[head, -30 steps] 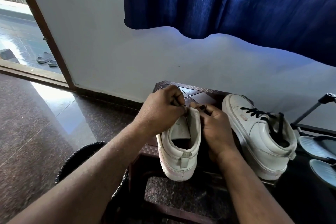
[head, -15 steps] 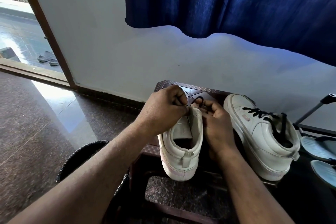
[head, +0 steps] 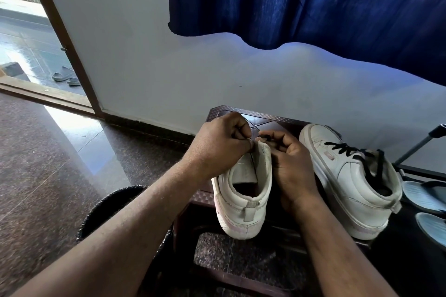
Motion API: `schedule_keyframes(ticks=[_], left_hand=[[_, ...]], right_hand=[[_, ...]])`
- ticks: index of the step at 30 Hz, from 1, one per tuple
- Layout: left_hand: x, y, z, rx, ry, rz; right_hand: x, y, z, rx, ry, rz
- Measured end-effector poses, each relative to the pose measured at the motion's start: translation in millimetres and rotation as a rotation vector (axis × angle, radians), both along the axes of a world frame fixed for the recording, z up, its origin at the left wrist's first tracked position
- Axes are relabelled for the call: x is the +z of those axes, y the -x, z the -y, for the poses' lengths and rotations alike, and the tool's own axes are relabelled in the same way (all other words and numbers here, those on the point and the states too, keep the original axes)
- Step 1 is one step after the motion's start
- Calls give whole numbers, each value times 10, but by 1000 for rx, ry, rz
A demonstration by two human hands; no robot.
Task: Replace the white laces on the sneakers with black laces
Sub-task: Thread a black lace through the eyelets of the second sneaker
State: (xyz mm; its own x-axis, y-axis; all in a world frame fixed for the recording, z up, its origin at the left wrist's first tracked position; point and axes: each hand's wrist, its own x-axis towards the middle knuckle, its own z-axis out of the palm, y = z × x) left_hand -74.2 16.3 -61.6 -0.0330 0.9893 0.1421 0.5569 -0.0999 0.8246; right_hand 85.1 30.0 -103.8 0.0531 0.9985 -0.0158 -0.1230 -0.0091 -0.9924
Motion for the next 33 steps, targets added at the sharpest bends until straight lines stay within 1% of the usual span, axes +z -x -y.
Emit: schedule_keyframes(ticks=[4,9,12,16,18,20,21,23,25,26,28,30,32,33], left_hand=[[4,-3,0,2,5,-5],[6,-6,-9,6,29,14],[10,-4,-2,1,34,21],[19,6,4,-4,41,34],[22,8,9,-7,44,42],[22,6,10,-11,47,43],[24,3,8,-12,46,40],[24,4,7,-12,41,29],[22,8,8,-14,39,23],[18,10,10,-13,39,21],[13,11,11,-7,40,19],[14,7,3,-2,38,15],[15,1,-3,2,35,20],[16,1,-5,5,33,20]], right_hand=[[25,-5,13,2,-18,30],[115,-41,23,149,-102,29],[110,-89,23,177,-167,140],[119,-135,40,140,-291,275],[113,-121,47,119,-319,314],[85,-92,43,68,-325,356],[62,-83,27,3,-341,410],[27,-93,-19,-215,-371,522],[13,-145,-73,-380,-347,477],[9,-168,-90,-398,-327,431],[20,-161,-86,-314,-301,352],[40,-102,-50,-137,-284,282],[12,-62,-39,24,-272,286],[-11,-60,-41,58,-268,306]])
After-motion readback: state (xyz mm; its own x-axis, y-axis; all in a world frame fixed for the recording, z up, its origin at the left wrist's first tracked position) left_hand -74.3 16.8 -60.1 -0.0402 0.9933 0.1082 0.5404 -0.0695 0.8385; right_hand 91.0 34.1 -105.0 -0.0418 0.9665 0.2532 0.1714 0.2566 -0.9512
